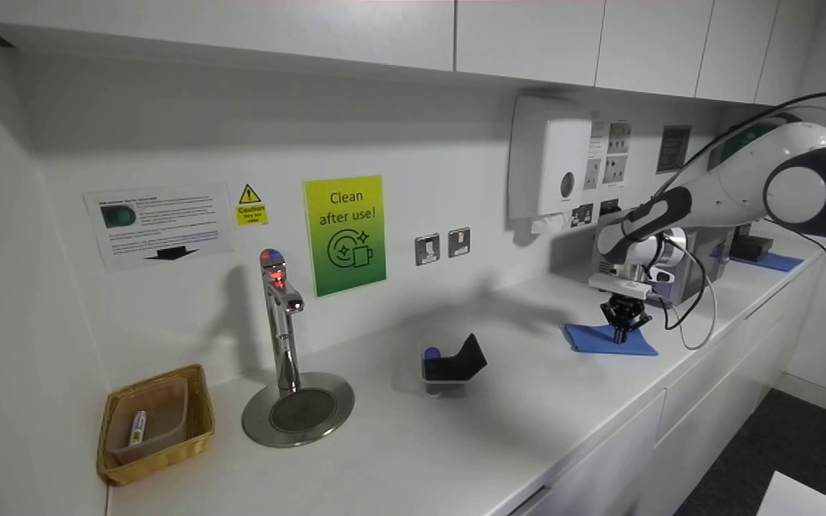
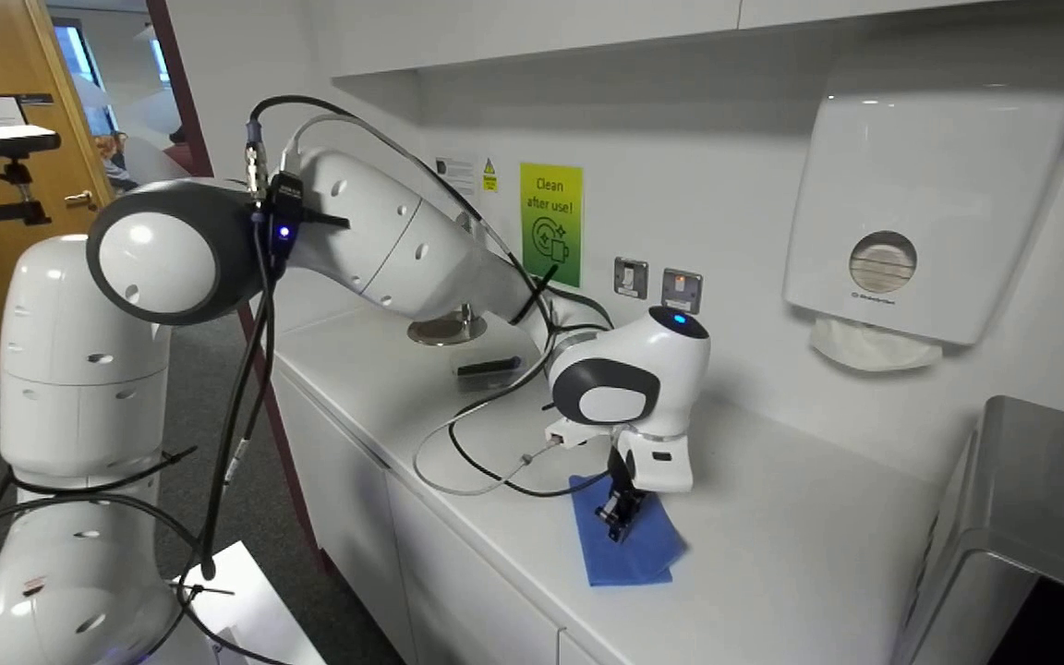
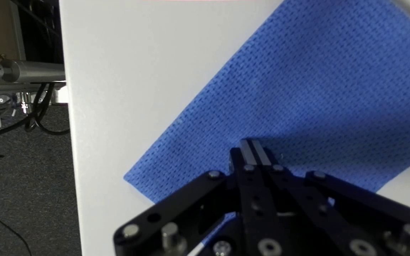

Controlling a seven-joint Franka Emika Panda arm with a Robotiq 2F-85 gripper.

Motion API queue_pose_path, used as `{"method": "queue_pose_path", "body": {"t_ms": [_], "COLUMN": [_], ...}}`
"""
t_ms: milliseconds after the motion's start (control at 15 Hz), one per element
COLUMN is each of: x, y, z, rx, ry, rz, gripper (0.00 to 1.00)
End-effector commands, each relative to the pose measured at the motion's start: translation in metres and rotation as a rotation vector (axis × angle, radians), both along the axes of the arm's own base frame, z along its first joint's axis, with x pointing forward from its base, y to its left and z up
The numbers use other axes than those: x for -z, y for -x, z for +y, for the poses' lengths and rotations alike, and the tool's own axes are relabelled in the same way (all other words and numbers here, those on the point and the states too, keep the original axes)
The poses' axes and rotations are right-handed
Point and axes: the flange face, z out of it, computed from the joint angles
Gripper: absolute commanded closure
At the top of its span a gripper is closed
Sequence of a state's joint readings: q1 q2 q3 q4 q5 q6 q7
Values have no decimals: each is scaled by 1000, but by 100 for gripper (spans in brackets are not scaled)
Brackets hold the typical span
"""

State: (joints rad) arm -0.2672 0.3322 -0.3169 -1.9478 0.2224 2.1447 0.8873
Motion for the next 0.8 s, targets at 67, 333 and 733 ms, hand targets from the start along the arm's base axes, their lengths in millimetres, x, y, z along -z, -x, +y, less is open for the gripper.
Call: {"method": "queue_pose_path", "body": {"t_ms": [67, 333, 733], "x": [13, 2, -8], "y": [-13, -41, -97], "z": [-52, -75, -80], "rx": [118, 158, 183], "ry": [18, 59, 118], "rz": [-36, -71, -104], "gripper": [100, 100, 100]}}
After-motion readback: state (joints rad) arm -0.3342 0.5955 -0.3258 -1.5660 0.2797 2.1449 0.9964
